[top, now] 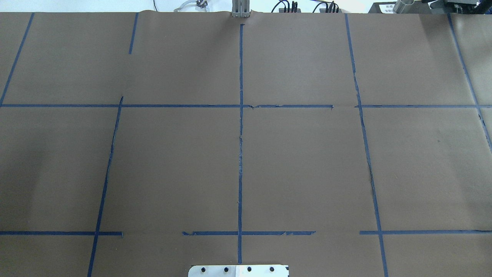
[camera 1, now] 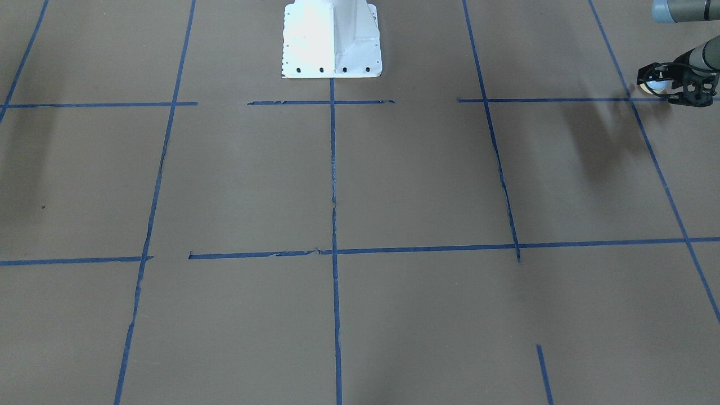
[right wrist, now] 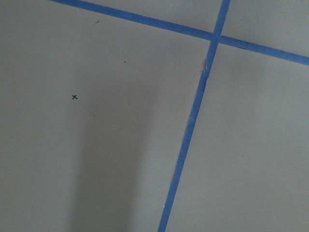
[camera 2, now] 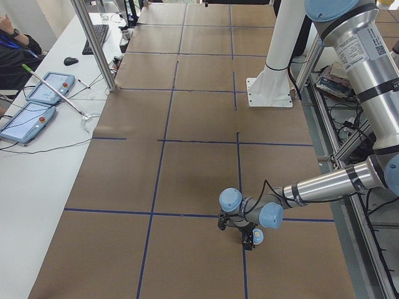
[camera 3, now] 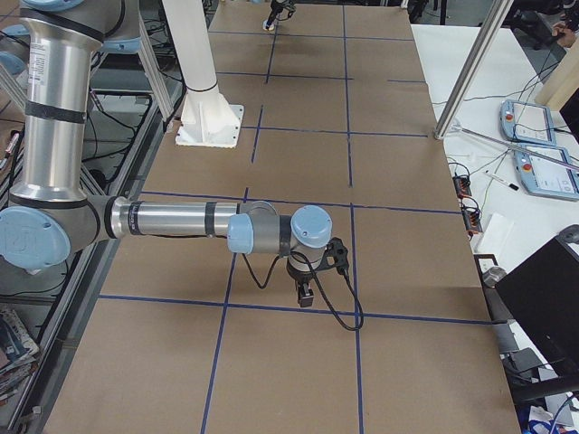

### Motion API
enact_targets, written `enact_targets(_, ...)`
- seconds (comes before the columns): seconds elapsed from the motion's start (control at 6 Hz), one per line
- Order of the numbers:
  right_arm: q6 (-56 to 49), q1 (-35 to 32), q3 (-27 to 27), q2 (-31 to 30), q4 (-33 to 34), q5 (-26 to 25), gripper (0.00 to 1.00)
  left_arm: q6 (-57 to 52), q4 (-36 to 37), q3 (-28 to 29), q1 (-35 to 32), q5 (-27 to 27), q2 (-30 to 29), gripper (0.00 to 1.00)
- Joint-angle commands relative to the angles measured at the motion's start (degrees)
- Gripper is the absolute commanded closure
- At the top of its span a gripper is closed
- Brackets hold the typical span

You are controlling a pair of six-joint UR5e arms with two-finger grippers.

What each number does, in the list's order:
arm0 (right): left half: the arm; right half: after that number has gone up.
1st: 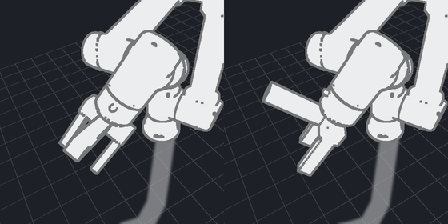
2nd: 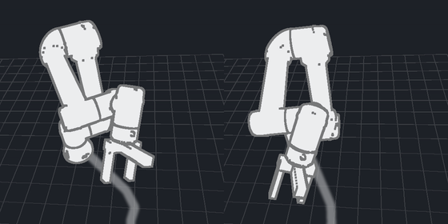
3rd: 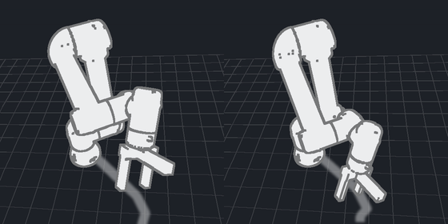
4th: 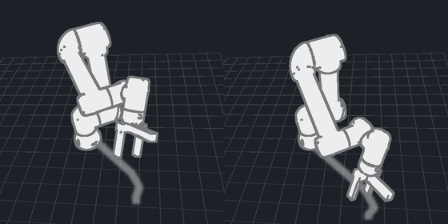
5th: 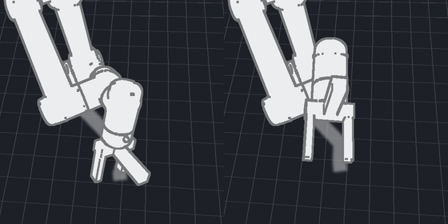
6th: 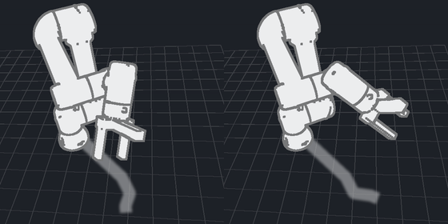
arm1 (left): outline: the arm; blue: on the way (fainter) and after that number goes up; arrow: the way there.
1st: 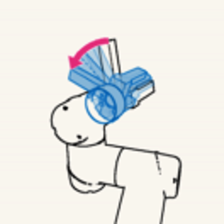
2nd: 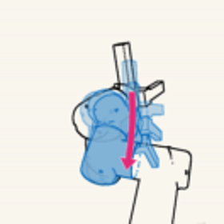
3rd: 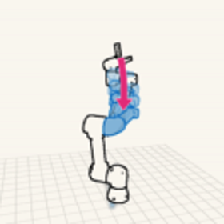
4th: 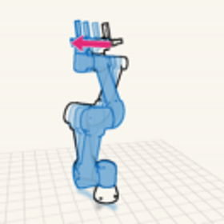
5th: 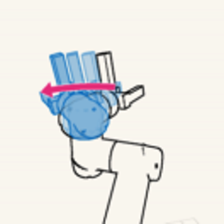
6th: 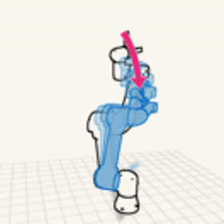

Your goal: Place and press bell with both arms

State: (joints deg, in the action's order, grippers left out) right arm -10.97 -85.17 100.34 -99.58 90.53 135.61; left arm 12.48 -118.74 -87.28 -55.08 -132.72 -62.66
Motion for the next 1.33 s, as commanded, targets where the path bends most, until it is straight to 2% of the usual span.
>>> enact_targets(0.0,0.0,0.0,0.0,0.1,0.0,0.0,0.0,0.0,0.0,0.3,0.4,0.0,0.1,0.0)
enact_targets(0.17,0.0,0.0,0.0,0.0,0.0,0.0,0.0,0.0,0.0,0.4,0.7,0.0,0.0,0.0)
enact_targets(0.33,0.0,0.0,0.0,0.0,0.0,0.0,0.0,0.2,-0.1,0.4,0.8,0.0,0.1,0.22)
enact_targets(0.5,0.0,0.0,0.1,0.0,0.0,0.0,0.0,0.2,0.0,0.4,0.7,0.0,0.1,0.64)
enact_targets(0.67,0.1,0.0,0.2,0.1,0.0,0.0,0.0,0.1,-0.4,0.1,0.8,-0.1,0.1,0.86)
enact_targets(0.83,0.1,0.0,0.1,0.0,0.0,0.0,0.0,0.2,-0.9,-1.6,0.6,-0.4,0.2,0.92)
enact_targets(1.17,0.1,0.0,0.1,0.1,0.0,0.1,0.0,0.3,-0.5,-9.0,-0.4,-0.4,1.0,0.95)
